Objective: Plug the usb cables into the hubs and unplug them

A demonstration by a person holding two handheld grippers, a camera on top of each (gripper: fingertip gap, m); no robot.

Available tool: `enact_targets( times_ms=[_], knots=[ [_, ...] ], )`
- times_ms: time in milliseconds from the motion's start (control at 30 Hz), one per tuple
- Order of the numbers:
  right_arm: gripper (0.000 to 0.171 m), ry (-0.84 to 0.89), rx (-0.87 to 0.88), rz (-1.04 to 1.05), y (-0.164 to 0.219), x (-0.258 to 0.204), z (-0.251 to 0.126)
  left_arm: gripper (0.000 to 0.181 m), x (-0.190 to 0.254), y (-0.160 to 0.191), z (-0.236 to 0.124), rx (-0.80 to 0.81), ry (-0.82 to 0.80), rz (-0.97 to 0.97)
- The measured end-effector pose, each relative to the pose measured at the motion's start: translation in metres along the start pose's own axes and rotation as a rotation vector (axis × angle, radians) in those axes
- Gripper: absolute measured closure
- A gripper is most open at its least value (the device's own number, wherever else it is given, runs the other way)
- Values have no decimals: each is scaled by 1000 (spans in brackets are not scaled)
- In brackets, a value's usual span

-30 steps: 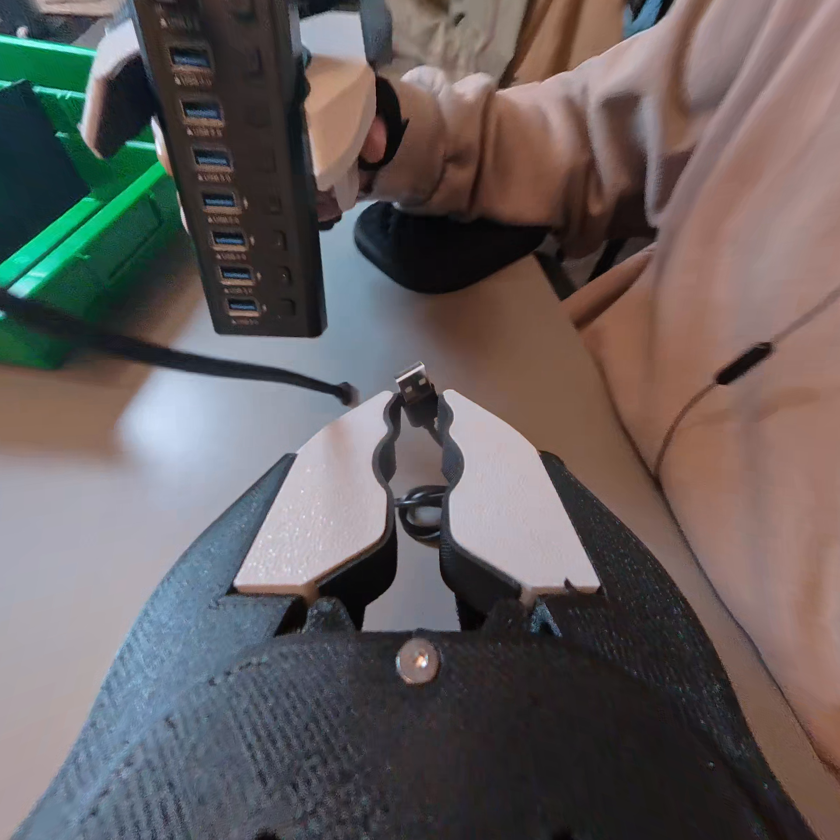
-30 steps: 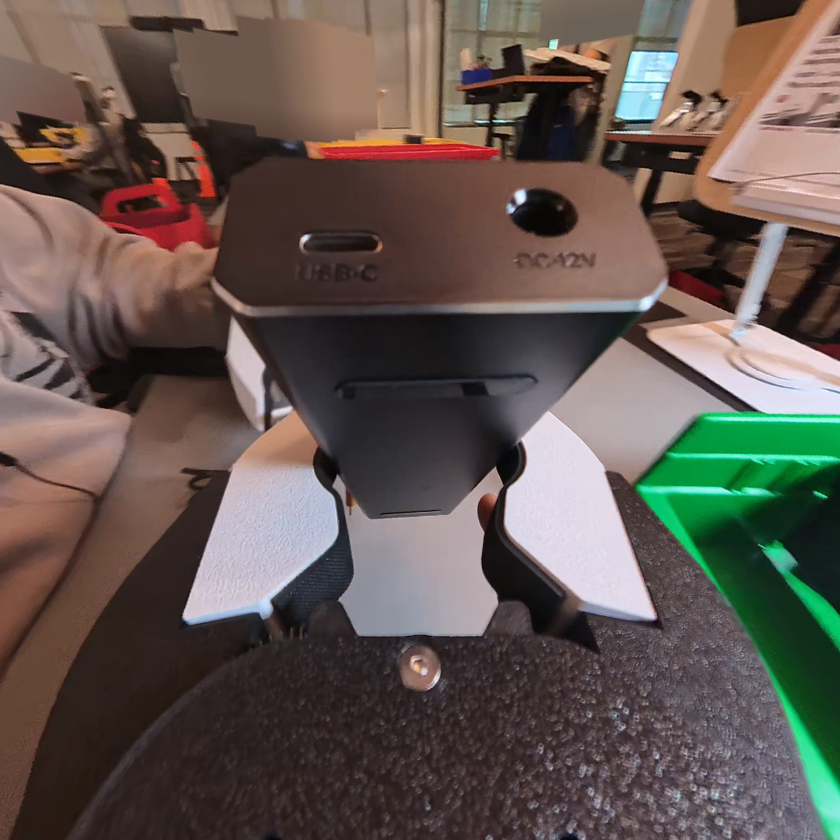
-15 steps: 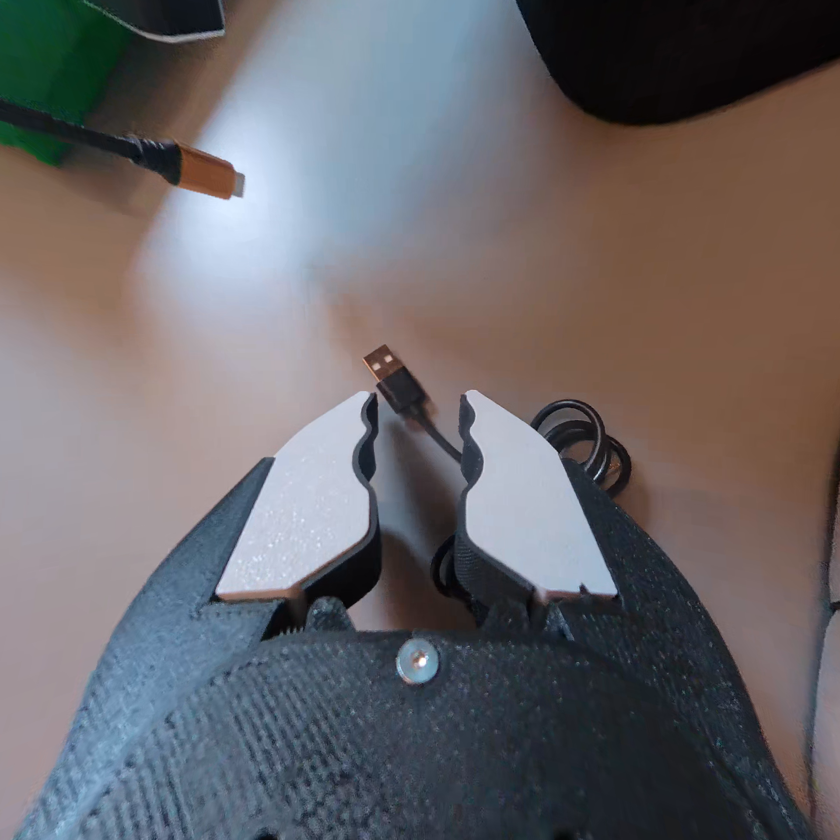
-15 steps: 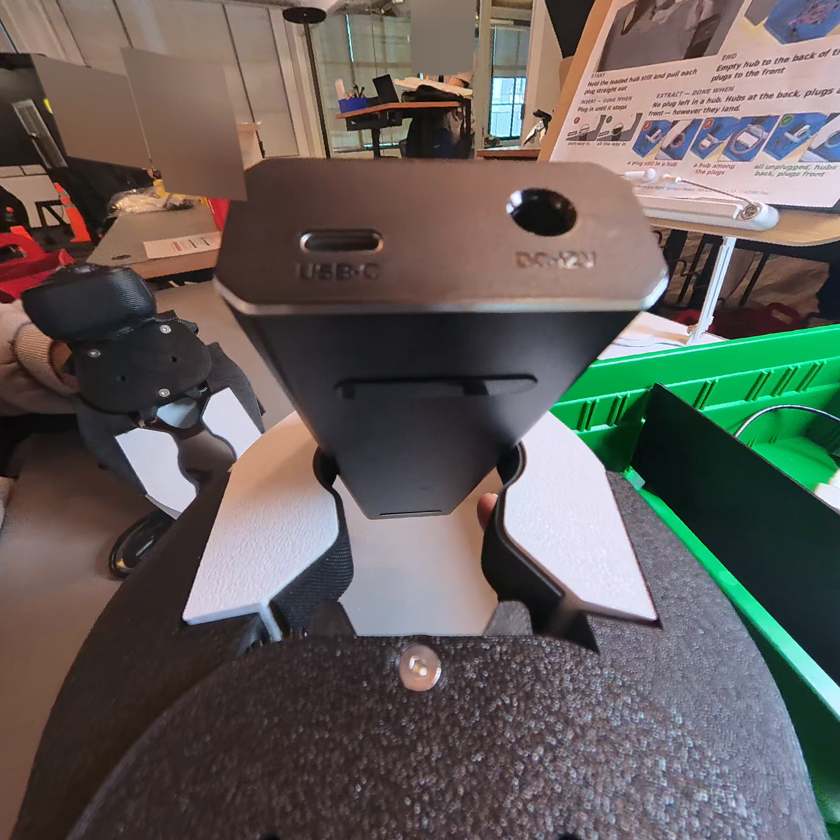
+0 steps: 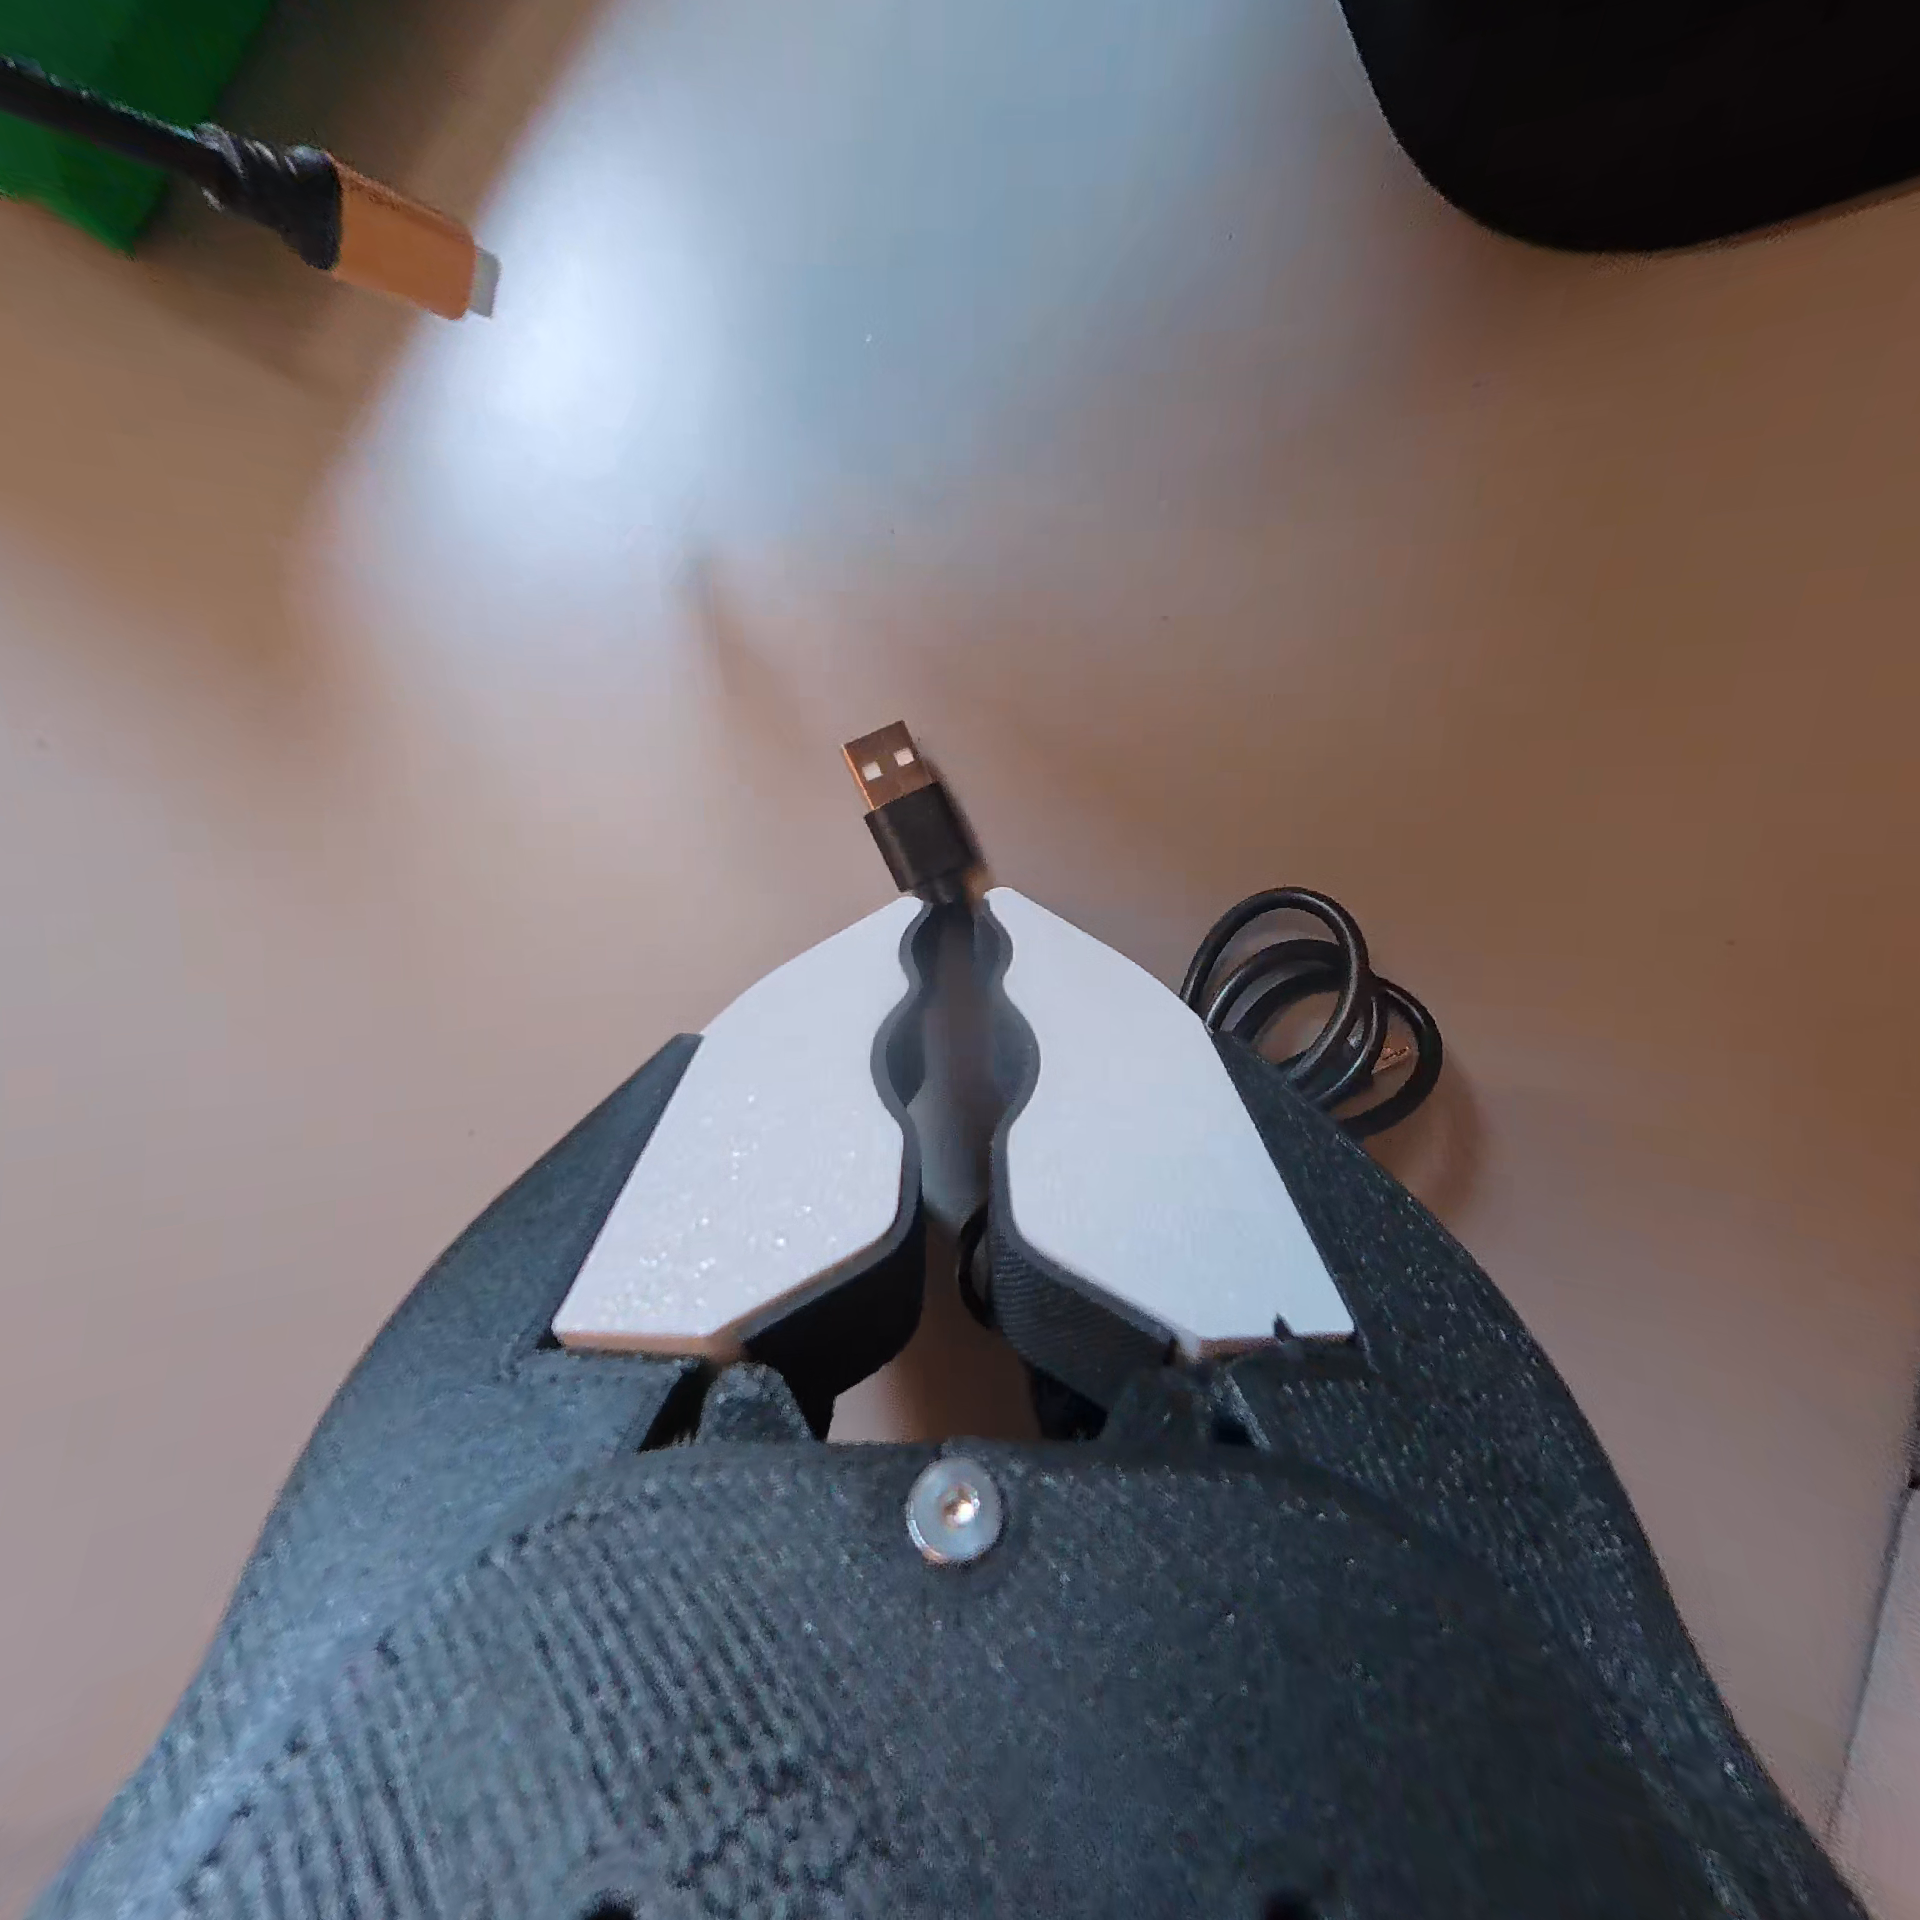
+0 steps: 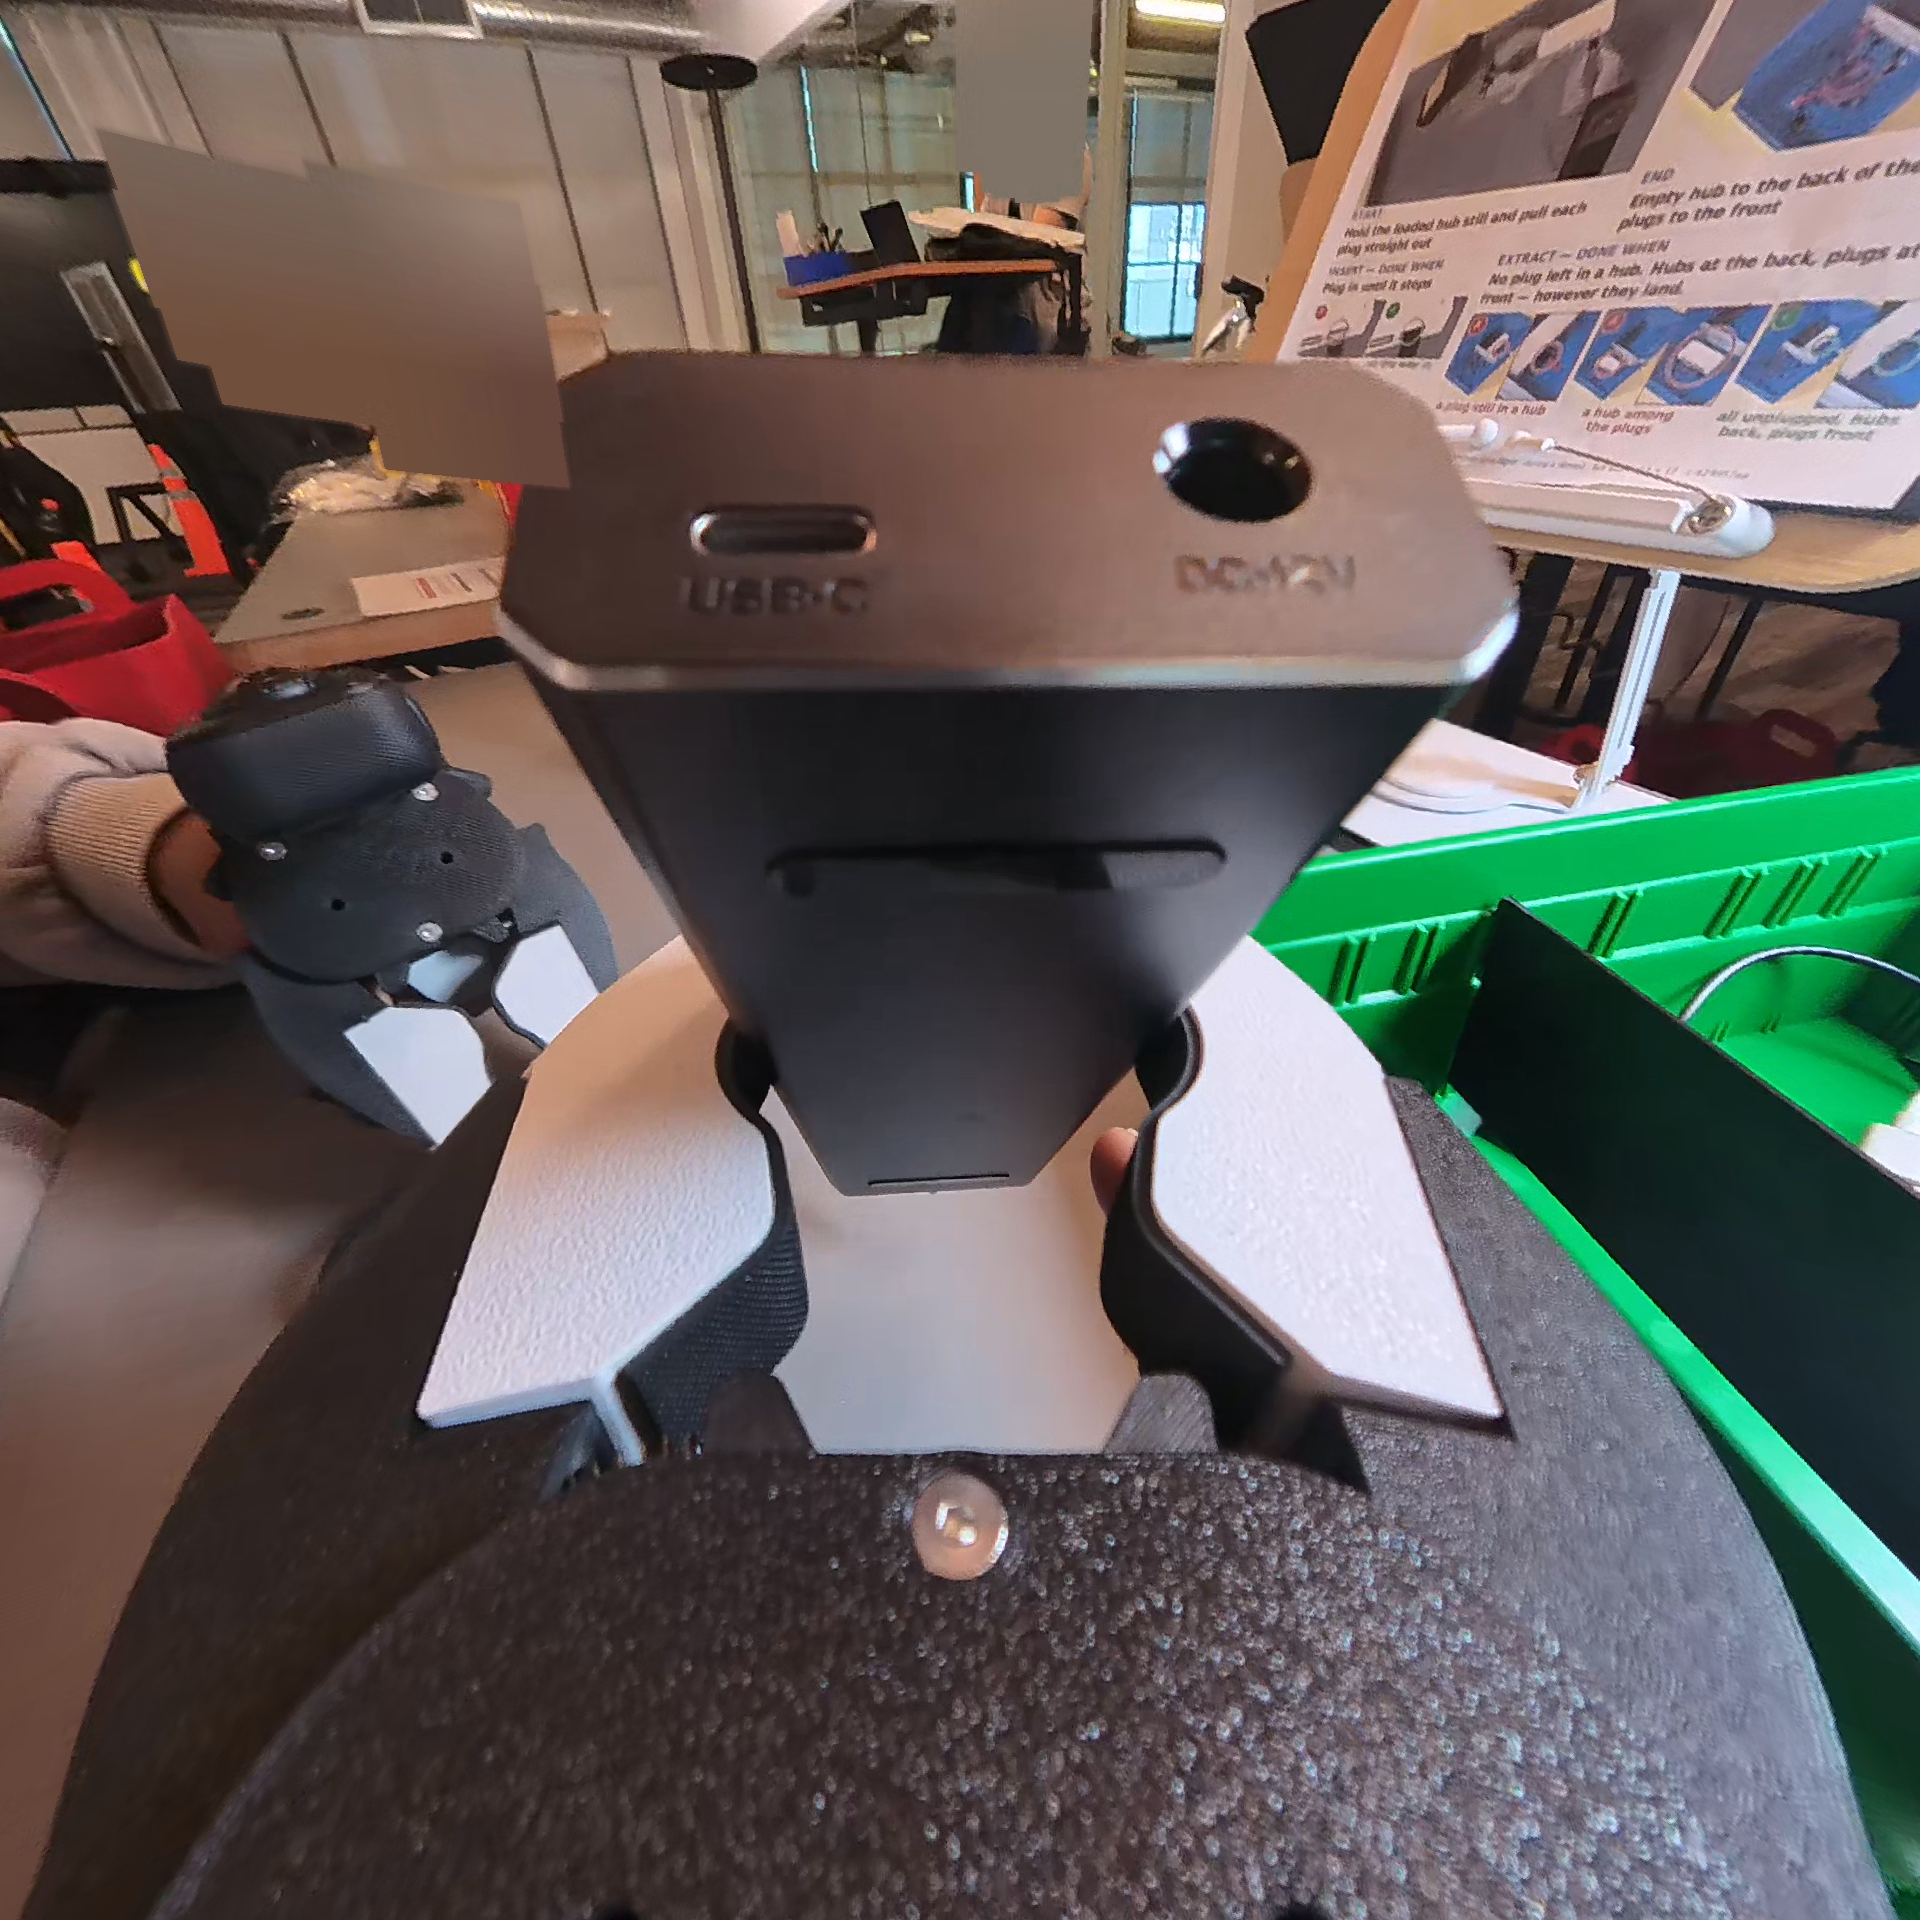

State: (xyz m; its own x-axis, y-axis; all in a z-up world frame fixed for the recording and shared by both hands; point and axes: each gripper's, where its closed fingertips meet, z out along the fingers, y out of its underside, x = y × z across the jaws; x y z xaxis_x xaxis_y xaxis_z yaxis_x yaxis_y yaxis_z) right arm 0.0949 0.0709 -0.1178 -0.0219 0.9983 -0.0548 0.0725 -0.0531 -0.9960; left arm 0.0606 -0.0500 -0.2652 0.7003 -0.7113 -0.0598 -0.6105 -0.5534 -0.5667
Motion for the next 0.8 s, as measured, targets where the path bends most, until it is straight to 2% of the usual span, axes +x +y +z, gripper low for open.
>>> enact_targets(
  times_ms=[33, 133, 200, 300, 400, 500, 667, 800],
  knots=[
    [101, -9, 4, -2, -1, -2, 0, 175, -1, -1, 1, 6, 3, 14],
    [101, -52, 7, -19, -1, -12, 1, 177, -3, -3, 2, 36, 31, 69],
    [101, -94, 1, -35, 2, -19, 3, 177, 0, -4, -2, 60, 104, 69],
    [101, -199, -17, -50, 8, -36, 4, 178, 3, -27, -41, 206, 253, -11],
    [101, -296, -57, -59, 18, -54, 10, 178, 2, -50, -86, 262, 285, 37],
    [101, -351, -107, -83, 29, -71, 16, 178, 1, -61, -101, 200, 259, 123],
    [101, -362, -163, -127, 38, -86, 25, 178, -11, -62, -82, 27, 222, 191],
    [101, -348, -197, -147, 45, -85, 28, 178, -12, -67, -78, -33, 229, 231]
  ],
)
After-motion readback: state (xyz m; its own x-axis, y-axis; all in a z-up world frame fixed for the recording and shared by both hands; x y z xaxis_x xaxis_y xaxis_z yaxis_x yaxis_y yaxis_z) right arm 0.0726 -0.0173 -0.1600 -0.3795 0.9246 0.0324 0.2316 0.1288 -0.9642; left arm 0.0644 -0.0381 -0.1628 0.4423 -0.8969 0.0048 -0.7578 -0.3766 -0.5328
